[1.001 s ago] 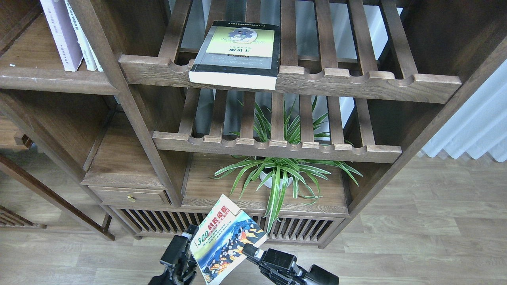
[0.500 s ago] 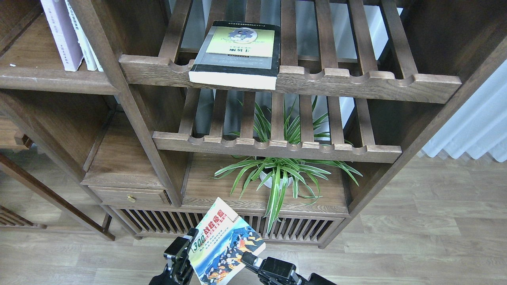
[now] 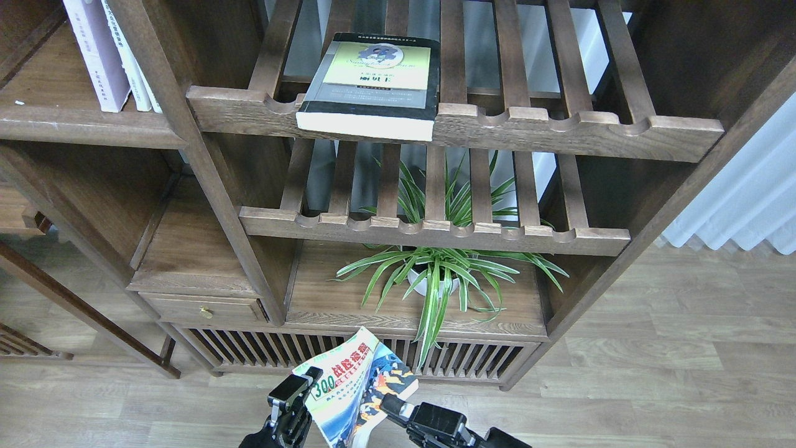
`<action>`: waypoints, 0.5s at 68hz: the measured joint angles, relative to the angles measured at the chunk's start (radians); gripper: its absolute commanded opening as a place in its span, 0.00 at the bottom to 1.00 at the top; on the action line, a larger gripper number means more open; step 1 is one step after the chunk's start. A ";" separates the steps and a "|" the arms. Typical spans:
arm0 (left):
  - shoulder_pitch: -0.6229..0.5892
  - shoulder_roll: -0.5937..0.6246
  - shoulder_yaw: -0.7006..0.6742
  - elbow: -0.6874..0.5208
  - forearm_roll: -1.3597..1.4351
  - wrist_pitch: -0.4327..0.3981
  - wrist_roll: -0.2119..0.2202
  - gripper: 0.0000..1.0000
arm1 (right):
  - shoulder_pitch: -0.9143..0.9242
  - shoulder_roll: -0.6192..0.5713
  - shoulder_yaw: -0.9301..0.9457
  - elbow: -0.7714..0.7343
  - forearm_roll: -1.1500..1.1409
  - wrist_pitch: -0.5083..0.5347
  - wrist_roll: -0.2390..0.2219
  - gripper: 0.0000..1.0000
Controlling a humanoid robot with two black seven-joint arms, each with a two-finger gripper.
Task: Organize books on shelf
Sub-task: 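Grasp the '300' book with the left gripper from the right gripper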
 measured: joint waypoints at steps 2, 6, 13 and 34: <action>0.003 0.006 -0.001 -0.001 0.001 0.000 0.001 0.00 | 0.003 0.000 0.002 -0.008 0.001 0.000 0.001 0.09; 0.010 0.018 -0.004 -0.005 0.003 0.000 0.003 0.00 | 0.010 0.003 0.003 -0.024 0.002 0.000 0.002 0.09; 0.023 0.036 -0.009 -0.014 0.005 0.000 0.005 0.00 | 0.021 0.015 0.004 -0.043 0.003 0.000 0.003 0.12; 0.039 0.055 -0.114 -0.032 0.039 0.000 -0.002 0.00 | 0.039 -0.004 -0.002 -0.057 -0.003 0.000 0.007 1.00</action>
